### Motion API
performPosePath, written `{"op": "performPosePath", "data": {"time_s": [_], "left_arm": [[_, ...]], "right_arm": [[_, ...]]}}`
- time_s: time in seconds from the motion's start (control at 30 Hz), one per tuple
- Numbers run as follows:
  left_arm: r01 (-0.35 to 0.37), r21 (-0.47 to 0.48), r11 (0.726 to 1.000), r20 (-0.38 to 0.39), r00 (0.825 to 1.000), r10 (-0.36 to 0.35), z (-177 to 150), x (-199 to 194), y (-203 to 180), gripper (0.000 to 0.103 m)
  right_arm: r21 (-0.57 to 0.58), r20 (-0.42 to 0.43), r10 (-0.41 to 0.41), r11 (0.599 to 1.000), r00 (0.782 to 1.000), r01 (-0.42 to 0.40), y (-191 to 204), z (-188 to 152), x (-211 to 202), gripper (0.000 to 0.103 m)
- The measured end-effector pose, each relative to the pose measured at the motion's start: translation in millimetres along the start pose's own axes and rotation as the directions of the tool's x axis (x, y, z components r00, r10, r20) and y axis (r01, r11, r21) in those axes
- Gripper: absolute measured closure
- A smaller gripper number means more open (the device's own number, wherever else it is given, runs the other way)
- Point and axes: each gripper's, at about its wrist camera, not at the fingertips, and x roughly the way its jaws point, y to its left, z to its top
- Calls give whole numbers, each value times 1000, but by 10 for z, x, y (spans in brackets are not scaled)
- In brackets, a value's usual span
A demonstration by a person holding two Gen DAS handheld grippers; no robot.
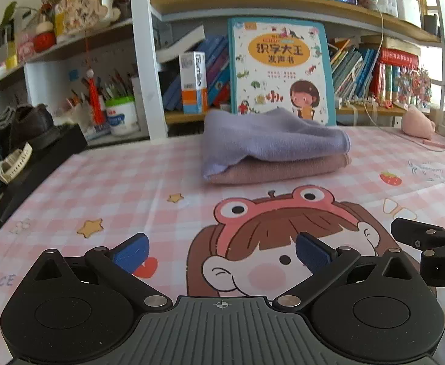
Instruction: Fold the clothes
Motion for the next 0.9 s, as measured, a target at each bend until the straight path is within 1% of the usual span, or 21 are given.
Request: {"op": "performPosePath", "data": {"time_s": [0.33, 0.5, 0.7, 0.83, 0.9], "left_arm": [[2, 24, 1000, -30, 1000, -2, -5, 51, -32, 0], [5, 12, 1000, -45, 999, -4, -2, 76, -13, 0], [-7, 10, 1000, -50, 999, 7, -8, 83, -24, 0], [-16, 32, 999, -27, 999, 17, -13, 45, -63, 0], [-26, 34, 999, 15, 1000, 26, -18, -19, -77, 0]], "right_arm": [[21, -29, 9, 1000, 1000, -8, -32, -1, 42, 3], [18, -40, 20, 1000, 999, -19, -27, 3, 63, 3], [19, -26, 18, 1000, 999, -18, -29, 3, 46, 3], [39, -6, 19, 999, 1000, -19, -63, 2, 12, 3], [50, 14, 23, 998, 1000, -23, -84, 0, -22, 3]]}}
